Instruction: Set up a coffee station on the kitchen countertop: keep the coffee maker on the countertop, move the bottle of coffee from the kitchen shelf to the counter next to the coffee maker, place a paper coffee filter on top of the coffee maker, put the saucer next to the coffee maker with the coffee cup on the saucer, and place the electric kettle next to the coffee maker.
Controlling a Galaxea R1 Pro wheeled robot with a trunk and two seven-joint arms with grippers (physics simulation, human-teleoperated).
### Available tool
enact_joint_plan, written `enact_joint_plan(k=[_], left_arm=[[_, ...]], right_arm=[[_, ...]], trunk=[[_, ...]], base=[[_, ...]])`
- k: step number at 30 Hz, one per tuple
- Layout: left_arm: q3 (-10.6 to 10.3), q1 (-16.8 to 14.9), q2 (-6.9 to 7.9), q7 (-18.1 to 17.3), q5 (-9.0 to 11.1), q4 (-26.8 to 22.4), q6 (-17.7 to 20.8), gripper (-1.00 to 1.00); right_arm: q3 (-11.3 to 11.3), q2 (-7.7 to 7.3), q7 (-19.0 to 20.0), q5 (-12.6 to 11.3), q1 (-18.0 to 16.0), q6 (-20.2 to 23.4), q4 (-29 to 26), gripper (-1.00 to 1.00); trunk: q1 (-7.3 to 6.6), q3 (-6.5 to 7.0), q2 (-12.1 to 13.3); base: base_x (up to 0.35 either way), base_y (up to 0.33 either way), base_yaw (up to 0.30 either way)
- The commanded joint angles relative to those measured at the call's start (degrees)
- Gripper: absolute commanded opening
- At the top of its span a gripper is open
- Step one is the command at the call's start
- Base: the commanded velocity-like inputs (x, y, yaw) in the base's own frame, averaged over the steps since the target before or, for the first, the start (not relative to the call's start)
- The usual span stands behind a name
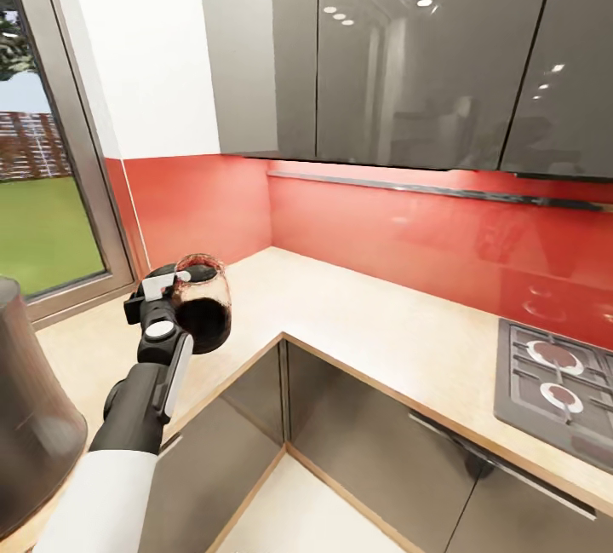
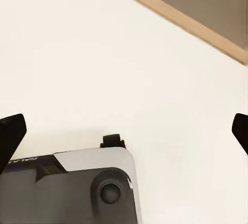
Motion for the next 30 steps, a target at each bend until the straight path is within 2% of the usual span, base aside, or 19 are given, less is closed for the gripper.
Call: enact_joint_plan(k=[1, 9, 15, 19, 25, 26, 30], left_arm=[[0.0, 0.0, -0.06, -0.1, -0.9, -0.1, 0.5, -1.0], [0.1, 0.0, -0.47, -0.1, -0.9, -0.1, 0.5, -1.0], [0.1, 0.1, -0.51, 0.3, -0.9, -0.1, 0.5, -1.0], [0.1, 0.8, -0.57, 3.7, -0.5, -0.1, 0.3, -1.0], [0.4, 1.9, -0.53, 5.6, 2.9, -0.1, 0.1, -1.0], [0.5, 2.0, -0.52, 6.8, 4.0, -0.1, 0.1, -1.0], [0.5, 2.0, -0.51, 9.4, 5.8, -0.1, 0.0, -1.0]], right_arm=[[0.5, 0.0, 0.0, -0.5, 0.0, -0.1, 0.0, 1.0], [0.5, -0.07, 0.1, -0.4, 0.0, -0.1, 0.0, 1.0], [0.5, -0.09, 0.2, -0.4, 0.0, -0.1, 0.0, 1.0], [0.5, -0.03, 0.1, -0.4, 0.0, -0.1, 0.0, 1.0], [0.6, 0.0, 0.1, -0.4, 0.0, -0.1, 0.0, 1.0], [0.5, 0.0, 0.1, -0.4, 0.0, -0.1, 0.0, 1.0], [0.6, 0.0, 0.1, -0.4, 0.0, -0.1, 0.0, 1.0]], trunk=[[0.04, -0.02, 0.0], [0.04, -0.02, 0.0], [0.04, -0.02, 0.0], [0.04, -0.02, 0.0], [0.04, -0.02, 0.0], [0.04, -0.02, 0.0], [0.04, -0.02, 0.0]], base=[[0.177, -0.21, 0.015], [0.19, -0.223, 0.003], [-0.014, -0.151, 0.0], [-0.008, -0.02, 0.111], [-0.001, -0.003, 0.252], [0.0, 0.0, 0.273], [0.0, 0.0, 0.274]])
